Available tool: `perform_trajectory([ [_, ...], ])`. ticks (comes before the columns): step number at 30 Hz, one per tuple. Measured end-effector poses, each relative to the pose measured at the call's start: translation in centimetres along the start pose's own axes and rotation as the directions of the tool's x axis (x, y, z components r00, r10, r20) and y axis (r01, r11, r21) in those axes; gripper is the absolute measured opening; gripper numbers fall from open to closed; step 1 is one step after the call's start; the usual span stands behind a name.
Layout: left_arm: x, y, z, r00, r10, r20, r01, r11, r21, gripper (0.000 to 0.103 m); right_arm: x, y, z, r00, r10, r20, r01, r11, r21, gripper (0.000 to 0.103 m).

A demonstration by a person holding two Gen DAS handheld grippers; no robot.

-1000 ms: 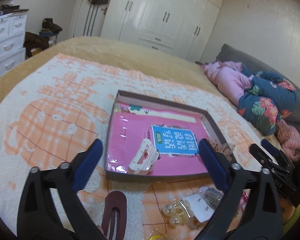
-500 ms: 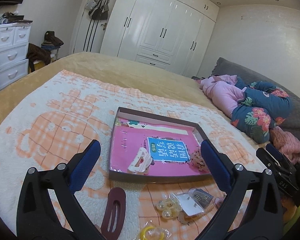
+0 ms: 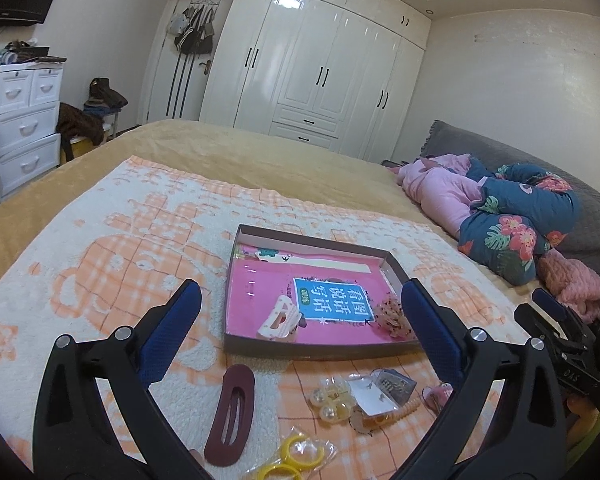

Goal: Organize jewelry
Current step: 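Withdraw both open tools from the box back over the blanket, then grasp the clear bag of pearls with left tool while right tool grasps the pink pom-pom keychain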

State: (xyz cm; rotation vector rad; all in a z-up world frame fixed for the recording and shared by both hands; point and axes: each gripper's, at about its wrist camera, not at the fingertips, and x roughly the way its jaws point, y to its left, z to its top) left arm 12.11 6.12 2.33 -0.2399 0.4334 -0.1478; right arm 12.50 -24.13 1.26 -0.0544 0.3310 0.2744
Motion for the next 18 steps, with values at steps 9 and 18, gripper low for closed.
perform_trajectory([
  [9, -0.7, 0.1, -0.9, 1.000, 0.017, -0.023, -0.017, 1.000, 0.015, 0.092, -1.2, 0.7, -1.3, 0.999, 0.030, -0.033, -0.032, 0.999, -0.043, 0.096],
  [18, -1.1, -0.3, -2.2, 0.998, 0.028, -0.057, -0.026, 0.999, 0.035, 0.092, -1.8, 0.9, -3.0, 0.996, 0.038, -0.086, -0.044, 0.997, -0.065, 0.096],
])
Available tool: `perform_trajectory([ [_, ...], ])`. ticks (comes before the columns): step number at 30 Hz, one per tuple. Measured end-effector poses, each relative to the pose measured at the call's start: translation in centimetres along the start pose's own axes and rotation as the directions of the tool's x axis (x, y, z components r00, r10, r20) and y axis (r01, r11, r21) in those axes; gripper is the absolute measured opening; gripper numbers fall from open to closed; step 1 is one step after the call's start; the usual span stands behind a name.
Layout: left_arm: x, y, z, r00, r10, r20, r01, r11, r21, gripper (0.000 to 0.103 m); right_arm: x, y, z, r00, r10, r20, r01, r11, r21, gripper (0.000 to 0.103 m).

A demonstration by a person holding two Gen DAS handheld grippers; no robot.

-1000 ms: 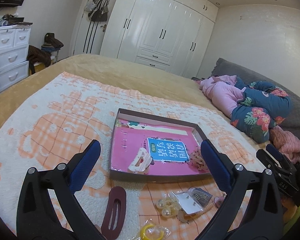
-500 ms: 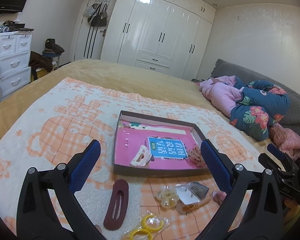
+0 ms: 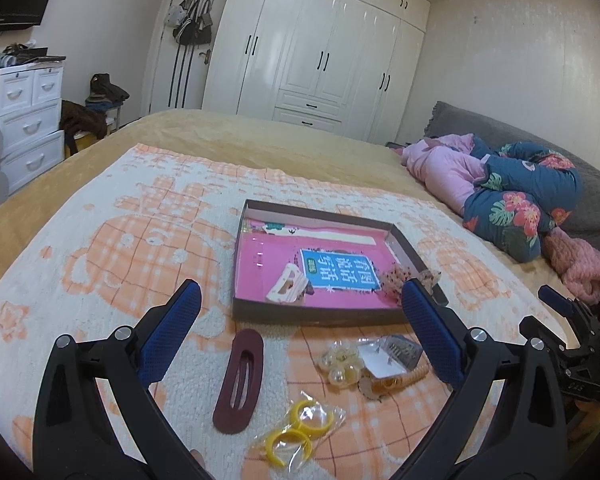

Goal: Organize jewelry
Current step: 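Grasp the clear bag of pearls with left tool while right tool grasps the pink pom-pom keychain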

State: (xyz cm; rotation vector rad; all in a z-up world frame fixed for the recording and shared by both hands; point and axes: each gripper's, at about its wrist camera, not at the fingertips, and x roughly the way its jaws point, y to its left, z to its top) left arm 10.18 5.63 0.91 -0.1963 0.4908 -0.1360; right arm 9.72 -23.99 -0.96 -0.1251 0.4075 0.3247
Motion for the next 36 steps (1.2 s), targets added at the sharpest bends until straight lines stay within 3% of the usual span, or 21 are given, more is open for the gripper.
perform_trajectory([
  [17, 1.4, -2.2, -3.3, 0.994, -0.015, -0.112, 0.022, 0.998, 0.062, 0.092, -0.2, 0.3, -2.4, 0.995, 0.028, -0.093, -0.028, 1.000, -0.001, 0.096],
  [25, 3.0, -3.1, -4.9, 0.983, -0.037, -0.177, 0.051, 0.996, 0.075, 0.092, 0.7, 0.6, -3.5, 0.988, 0.043, -0.146, -0.043, 0.999, 0.002, 0.096],
  [33, 4.8, -2.6, -5.8, 0.971, -0.015, -0.239, 0.034, 0.997, 0.073, 0.092, 1.8, 1.4, -4.0, 0.984, 0.061, -0.165, -0.067, 0.997, -0.030, 0.096],
  [36, 5.4, -2.6, -6.0, 0.967, -0.010, -0.253, 0.032, 0.996, 0.081, 0.092, 2.3, 1.6, -4.2, 0.981, 0.063, -0.182, -0.072, 0.997, -0.043, 0.089],
])
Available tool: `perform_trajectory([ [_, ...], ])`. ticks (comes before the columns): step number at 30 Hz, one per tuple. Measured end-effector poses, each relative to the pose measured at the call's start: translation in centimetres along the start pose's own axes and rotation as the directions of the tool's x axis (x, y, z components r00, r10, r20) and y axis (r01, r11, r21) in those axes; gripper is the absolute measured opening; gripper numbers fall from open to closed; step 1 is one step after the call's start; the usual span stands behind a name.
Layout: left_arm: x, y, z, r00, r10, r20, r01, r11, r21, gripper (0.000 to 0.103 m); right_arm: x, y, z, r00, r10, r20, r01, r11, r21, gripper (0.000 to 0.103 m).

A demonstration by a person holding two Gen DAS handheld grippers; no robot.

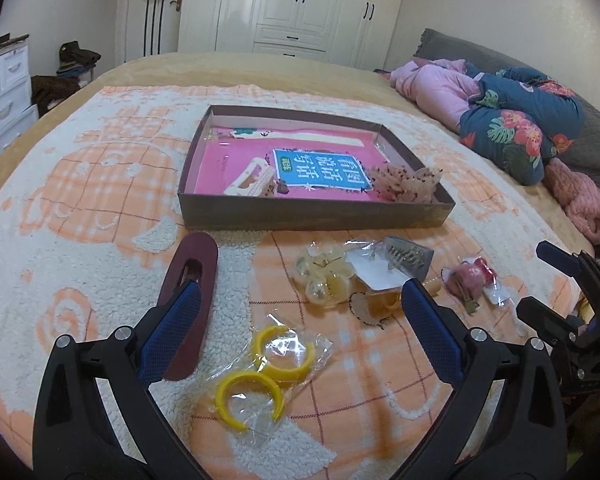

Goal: Organize jewelry
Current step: 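Grasp the clear bag of pearls with left tool while right tool grasps the pink pom-pom keychain, then lift and carry the pearl bag into the box with left tool while right tool carries the pom-pom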

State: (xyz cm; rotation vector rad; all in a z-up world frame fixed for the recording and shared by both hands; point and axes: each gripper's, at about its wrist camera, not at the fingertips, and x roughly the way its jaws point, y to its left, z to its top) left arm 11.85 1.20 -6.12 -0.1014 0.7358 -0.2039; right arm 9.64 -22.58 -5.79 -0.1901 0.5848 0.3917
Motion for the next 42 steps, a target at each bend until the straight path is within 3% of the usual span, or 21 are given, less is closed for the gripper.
perform_trajectory([
  [5, 1.5, -0.2, 0.3, 0.999, 0.008, -0.033, -0.008, 1.000, 0.005, 0.087, 1.6, 0.2, -0.3, 0.999, -0.001, -0.049, 0.001, 1.000, -0.014, 0.083],
  [11, 3.5, -0.4, 1.0, 0.997, -0.014, -0.074, 0.014, 1.000, -0.001, 0.071, 2.8, 0.1, -0.4, 0.997, 0.007, -0.078, -0.008, 1.000, -0.018, 0.074],
  [15, 4.6, -0.4, 1.4, 0.994, -0.041, -0.098, 0.039, 0.999, -0.028, 0.055, 3.7, 0.0, -0.4, 0.995, 0.006, -0.103, -0.008, 1.000, -0.021, 0.063],
  [22, 5.5, 0.3, 1.5, 0.992, -0.053, -0.118, 0.046, 0.997, -0.053, 0.050, 6.0, -0.3, -0.4, 0.987, -0.010, -0.159, 0.004, 0.999, -0.036, 0.045],
  [26, 5.3, 1.2, 1.4, 0.991, -0.056, -0.118, 0.045, 0.995, -0.089, 0.050, 7.3, -0.3, -0.8, 0.981, -0.019, -0.194, 0.010, 0.999, -0.046, 0.039],
  [28, 5.3, 1.4, 1.4, 0.991, -0.058, -0.120, 0.047, 0.994, -0.098, 0.050, 7.8, -0.2, -0.8, 0.980, -0.033, -0.195, 0.020, 0.998, -0.066, 0.028],
  [31, 5.8, 1.1, 1.4, 0.988, -0.070, -0.136, 0.057, 0.994, -0.096, 0.045, 7.6, -0.5, -0.6, 0.983, -0.006, -0.182, 0.000, 0.999, -0.038, 0.025],
  [36, 6.9, 0.1, 1.5, 0.984, -0.065, -0.163, 0.057, 0.997, -0.058, 0.034, 5.8, -1.2, -0.4, 0.992, 0.045, -0.117, -0.042, 0.999, 0.023, 0.024],
  [42, 6.7, 0.2, 1.5, 0.988, -0.062, -0.143, 0.055, 0.997, -0.052, 0.033, 4.3, -1.4, -0.1, 0.995, 0.066, -0.080, -0.062, 0.997, 0.050, 0.024],
])
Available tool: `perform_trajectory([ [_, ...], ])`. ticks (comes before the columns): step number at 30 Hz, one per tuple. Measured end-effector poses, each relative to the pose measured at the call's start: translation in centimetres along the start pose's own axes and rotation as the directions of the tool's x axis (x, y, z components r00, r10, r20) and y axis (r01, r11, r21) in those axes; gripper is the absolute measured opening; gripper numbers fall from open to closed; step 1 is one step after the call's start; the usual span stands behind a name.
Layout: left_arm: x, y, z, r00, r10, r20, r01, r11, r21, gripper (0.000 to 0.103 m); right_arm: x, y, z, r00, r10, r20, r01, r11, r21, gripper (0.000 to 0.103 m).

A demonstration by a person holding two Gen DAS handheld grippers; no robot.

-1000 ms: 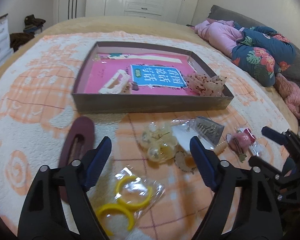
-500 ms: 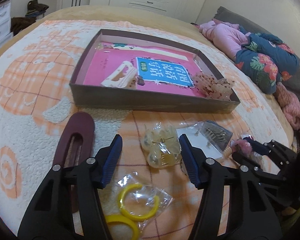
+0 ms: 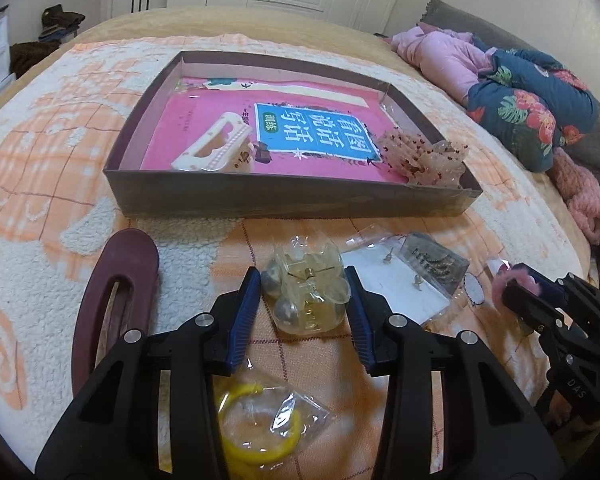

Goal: Organize jewelry
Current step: 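Lift and carry the pearl bag into the box with left tool while right tool carries the pom-pom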

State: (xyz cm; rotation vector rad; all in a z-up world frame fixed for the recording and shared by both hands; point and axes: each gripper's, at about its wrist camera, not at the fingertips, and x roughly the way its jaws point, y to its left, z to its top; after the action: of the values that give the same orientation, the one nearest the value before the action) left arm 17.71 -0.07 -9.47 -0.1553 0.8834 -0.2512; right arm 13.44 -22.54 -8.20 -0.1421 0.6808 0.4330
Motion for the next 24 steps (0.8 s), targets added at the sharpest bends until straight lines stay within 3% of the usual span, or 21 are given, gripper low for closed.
perform_trajectory([
  [12, -4.6, 0.4, 0.4, 0.992, -0.017, 0.125, 0.017, 1.000, -0.001, 0.033, -1.4, 0.6, 0.4, 0.999, 0.025, 0.037, -0.025, 1.000, 0.010, 0.024],
  [24, -6.5, 1.3, 1.1, 0.980, -0.013, 0.197, 0.015, 1.000, -0.009, 0.033, -1.4, 1.5, 1.7, 0.998, 0.035, 0.044, -0.035, 0.999, -0.007, 0.024],
])
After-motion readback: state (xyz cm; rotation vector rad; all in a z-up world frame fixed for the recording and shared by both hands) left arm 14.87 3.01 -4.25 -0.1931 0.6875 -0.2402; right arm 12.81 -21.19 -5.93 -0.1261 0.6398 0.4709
